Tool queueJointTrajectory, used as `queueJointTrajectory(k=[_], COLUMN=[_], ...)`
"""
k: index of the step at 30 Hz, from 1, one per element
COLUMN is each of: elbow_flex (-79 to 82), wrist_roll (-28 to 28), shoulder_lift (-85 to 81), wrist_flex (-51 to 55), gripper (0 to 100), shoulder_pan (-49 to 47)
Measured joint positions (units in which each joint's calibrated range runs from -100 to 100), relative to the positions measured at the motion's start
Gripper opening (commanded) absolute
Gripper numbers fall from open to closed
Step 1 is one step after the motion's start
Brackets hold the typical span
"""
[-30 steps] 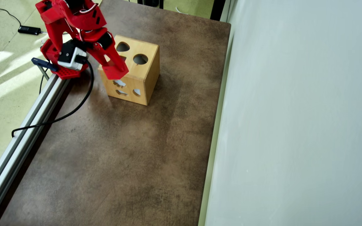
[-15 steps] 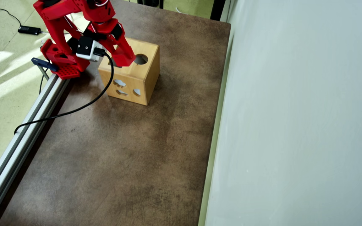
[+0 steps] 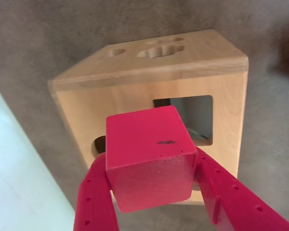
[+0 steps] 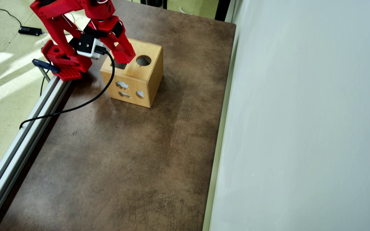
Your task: Pick and place the red cube on the square hole
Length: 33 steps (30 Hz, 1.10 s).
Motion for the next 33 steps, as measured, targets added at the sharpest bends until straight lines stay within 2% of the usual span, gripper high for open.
queueJointTrajectory(k=[24,33], elbow_flex=[3.88,4.42], wrist_roll=[1.56,1.56], shoulder_lift=[0.0,-2.97], wrist_flex=[0.0,0.0], gripper=[2,2], shoulder_pan=[-0.22,-3.95])
